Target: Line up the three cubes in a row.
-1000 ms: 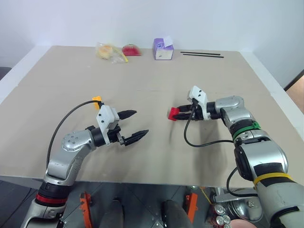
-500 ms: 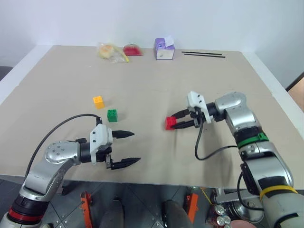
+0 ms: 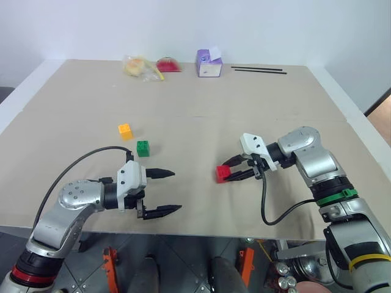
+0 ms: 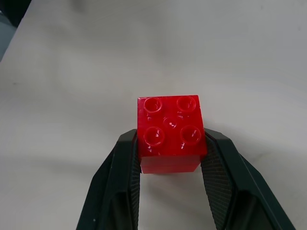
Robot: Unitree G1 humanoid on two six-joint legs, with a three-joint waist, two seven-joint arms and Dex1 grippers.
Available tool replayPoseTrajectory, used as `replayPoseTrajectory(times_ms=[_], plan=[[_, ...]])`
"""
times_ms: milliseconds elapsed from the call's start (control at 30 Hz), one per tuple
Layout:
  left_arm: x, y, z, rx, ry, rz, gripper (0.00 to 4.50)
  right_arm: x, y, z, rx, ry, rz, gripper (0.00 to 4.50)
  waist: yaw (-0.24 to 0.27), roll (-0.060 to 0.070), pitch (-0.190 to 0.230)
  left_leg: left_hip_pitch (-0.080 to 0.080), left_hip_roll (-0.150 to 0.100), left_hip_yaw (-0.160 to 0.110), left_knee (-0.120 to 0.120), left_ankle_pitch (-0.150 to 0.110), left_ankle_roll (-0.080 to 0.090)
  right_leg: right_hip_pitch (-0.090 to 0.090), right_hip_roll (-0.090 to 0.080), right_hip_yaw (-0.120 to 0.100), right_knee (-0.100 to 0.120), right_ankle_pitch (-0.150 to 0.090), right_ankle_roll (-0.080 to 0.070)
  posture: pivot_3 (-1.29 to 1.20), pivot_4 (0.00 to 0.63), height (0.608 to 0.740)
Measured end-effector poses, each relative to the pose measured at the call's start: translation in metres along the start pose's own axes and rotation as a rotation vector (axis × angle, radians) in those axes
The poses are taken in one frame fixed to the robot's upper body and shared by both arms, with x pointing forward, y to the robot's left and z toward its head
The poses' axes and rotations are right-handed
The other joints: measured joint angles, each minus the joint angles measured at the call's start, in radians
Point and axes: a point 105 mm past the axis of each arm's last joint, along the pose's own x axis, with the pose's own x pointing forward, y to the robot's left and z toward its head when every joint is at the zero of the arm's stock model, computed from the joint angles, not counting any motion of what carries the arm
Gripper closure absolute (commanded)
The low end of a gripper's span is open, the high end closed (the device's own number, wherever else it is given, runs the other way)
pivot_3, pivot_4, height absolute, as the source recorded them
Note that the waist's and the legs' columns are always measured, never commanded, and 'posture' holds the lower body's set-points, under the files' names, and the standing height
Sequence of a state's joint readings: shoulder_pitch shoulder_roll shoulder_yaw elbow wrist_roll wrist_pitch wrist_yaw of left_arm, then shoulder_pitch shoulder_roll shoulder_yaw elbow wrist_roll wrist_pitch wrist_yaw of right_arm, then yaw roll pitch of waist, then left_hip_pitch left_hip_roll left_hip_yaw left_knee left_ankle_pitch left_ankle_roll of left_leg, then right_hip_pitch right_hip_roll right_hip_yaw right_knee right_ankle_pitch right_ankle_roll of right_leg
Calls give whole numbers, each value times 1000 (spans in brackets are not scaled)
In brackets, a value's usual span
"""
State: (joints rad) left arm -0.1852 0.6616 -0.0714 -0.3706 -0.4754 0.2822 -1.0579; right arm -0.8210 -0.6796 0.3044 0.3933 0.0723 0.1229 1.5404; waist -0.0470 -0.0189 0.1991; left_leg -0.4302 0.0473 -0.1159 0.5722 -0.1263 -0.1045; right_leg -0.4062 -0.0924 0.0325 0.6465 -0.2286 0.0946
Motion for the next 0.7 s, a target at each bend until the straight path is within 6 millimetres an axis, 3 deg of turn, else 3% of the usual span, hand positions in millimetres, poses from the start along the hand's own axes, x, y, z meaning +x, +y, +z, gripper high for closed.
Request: replayPoseTrajectory(times_ms=[67, 133, 333, 467, 700], plan=[[0, 1, -1, 0, 3, 4, 0, 0, 1, -2, 9, 7, 4, 3278, 0, 0, 0, 0, 0, 0, 0, 0, 0, 0, 0, 0, 0, 0, 0, 0, 150, 740], [0, 1, -1, -3, 1, 6, 0, 0, 1, -3, 10, 8, 4, 2199, 0, 0, 0, 0, 0, 0, 0, 0, 0, 0, 0, 0, 0, 0, 0, 0, 150, 740], [2, 5, 0, -8, -15, 37, 0, 0, 2, 0, 35, -17, 8, 184, 0, 0, 0, 0, 0, 0, 0, 0, 0, 0, 0, 0, 0, 0, 0, 0, 150, 740], [-3, 25, 0, -35, -46, 164, 0, -2, 1, 16, 64, -107, 9, 43, -1, 0, 0, 0, 0, 0, 0, 0, 0, 0, 0, 0, 0, 0, 0, 0, 150, 740], [-46, 81, -21, -84, 7, 447, 0, -9, -8, 59, 41, -278, -2, 43, -1, 0, 0, 0, 0, 0, 1, 1, 1, 0, 0, 0, 0, 1, 0, 0, 150, 740]])
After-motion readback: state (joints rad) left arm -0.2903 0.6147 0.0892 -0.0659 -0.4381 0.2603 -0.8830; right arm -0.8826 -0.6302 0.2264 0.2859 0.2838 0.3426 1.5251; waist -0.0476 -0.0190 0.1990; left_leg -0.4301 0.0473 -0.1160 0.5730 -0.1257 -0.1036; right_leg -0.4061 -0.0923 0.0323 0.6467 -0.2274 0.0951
